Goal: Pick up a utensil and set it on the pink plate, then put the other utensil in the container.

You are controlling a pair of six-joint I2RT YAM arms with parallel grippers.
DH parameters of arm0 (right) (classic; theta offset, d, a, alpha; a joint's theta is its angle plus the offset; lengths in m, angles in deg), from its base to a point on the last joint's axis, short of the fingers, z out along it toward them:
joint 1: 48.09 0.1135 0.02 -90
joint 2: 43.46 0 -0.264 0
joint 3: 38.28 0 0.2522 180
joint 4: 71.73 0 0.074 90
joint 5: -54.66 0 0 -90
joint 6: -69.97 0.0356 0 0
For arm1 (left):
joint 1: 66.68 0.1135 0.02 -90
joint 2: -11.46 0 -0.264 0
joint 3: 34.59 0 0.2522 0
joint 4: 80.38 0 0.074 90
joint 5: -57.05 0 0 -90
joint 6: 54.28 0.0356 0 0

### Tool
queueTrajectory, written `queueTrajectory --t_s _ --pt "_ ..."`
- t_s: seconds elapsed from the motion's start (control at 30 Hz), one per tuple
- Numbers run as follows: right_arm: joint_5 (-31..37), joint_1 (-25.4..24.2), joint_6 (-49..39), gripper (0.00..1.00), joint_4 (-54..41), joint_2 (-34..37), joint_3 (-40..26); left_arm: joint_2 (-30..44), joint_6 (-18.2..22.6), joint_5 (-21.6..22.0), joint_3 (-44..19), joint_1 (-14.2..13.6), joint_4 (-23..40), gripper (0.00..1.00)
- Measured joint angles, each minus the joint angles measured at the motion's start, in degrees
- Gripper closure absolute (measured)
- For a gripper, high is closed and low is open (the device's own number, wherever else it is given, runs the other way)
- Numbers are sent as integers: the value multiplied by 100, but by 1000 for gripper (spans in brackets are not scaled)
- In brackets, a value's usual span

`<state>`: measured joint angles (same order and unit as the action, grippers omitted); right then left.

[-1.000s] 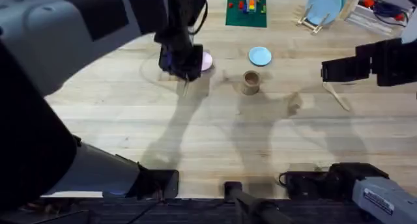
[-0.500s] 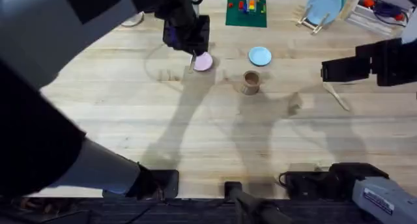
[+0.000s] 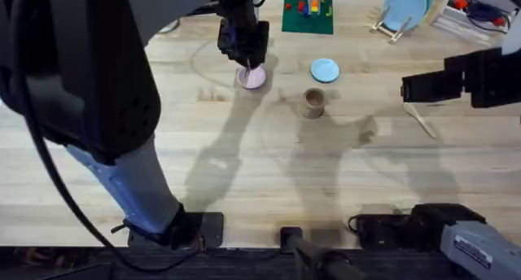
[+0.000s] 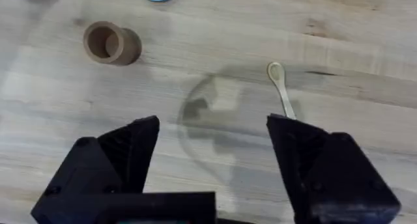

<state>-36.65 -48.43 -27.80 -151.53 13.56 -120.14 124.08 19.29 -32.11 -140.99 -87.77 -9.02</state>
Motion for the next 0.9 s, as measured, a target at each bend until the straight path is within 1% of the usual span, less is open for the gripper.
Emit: queueTrajectory --t_s 0.37,0.63,0.77,0.9 --pt "0 0 0 8 0 0 -1 502 17 0 -2 45 -114 958" --pt "0 0 0 8 -2 0 -2 573 22 -6 -9 45 -179 952" --pt "0 0 0 7 0 0 -2 573 37 -16 -9 45 -194 821" --pt "0 0 0 7 0 0 -2 573 41 -17 -9 45 -194 745"
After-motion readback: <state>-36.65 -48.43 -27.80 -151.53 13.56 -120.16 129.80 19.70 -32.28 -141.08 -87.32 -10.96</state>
